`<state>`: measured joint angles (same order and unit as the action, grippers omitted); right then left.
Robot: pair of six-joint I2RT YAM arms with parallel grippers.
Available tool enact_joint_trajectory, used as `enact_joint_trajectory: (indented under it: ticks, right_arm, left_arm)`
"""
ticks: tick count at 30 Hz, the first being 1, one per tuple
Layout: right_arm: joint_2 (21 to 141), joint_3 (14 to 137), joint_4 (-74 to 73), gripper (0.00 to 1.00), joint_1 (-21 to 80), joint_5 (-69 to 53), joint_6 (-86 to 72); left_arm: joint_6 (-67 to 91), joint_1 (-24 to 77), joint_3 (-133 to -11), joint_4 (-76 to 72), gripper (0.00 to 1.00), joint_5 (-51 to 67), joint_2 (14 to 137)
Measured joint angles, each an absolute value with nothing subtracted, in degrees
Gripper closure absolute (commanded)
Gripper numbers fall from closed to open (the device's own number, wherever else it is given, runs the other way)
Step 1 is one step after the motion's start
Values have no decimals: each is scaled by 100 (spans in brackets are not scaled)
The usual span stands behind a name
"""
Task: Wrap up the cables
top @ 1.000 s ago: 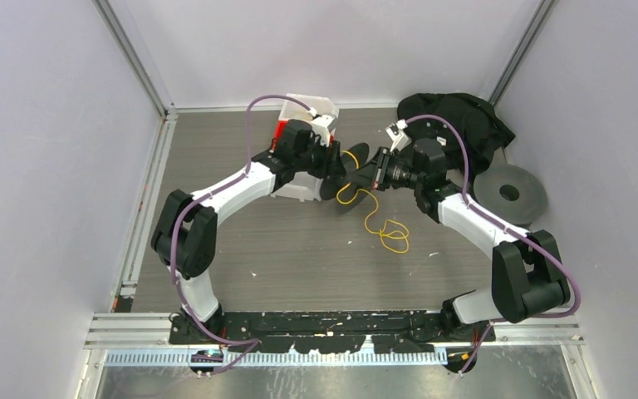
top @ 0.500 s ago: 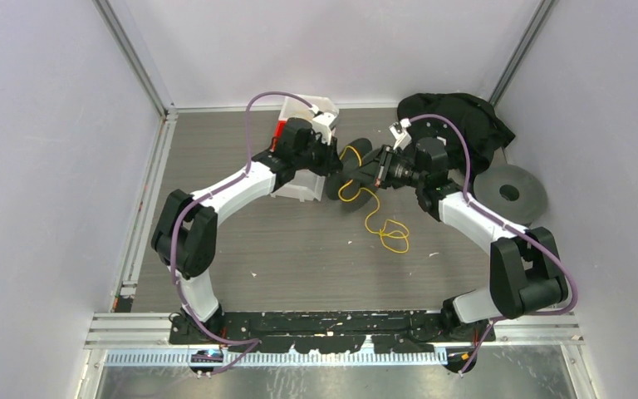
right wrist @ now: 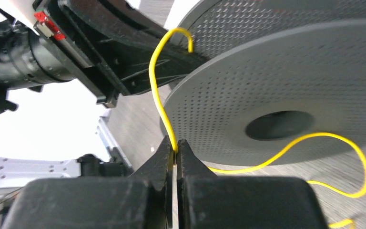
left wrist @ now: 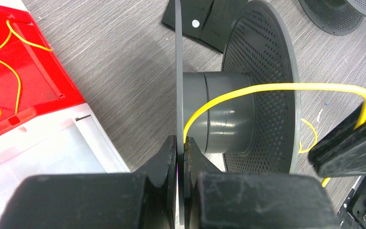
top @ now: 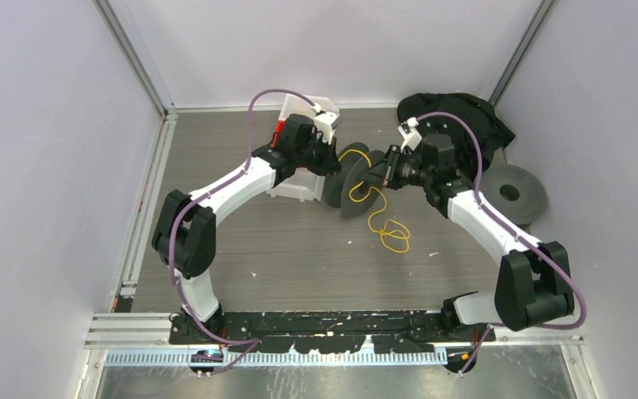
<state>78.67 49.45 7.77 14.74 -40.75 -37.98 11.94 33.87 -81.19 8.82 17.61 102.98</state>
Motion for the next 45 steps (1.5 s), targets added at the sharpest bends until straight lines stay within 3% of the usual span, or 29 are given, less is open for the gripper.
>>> enact_joint_trajectory:
  ticks: [11,19,28,38,42,45]
  right_arm:
    - [7227,6226,-1890,98,1476,-2449,-2331]
    - [7244,6320,-2368,63,1525,-2080,-2018]
    - [6954,5389,-1876,54,1455,-2198,-2069]
    - [5398,3990,-362,48,1472,-2285,-1988]
    - [5301,3205,462,38,1835,-2027,-1946]
    - [5452,2877,941,36,2488,-1629,-1780]
  left_arm:
    - [744,3404,-8294,2467,100,1750,9321]
    - [534,3428,-8281,3033,100,1844,8197]
    - [526,3356,-9080,3992,100,1288,7734]
    - [403,3356,-10344,4619,100,749,7378]
    - [421,3354,-10750,4759,100,674,7345]
    - [440,3352,-10910,4799,100,663,7334]
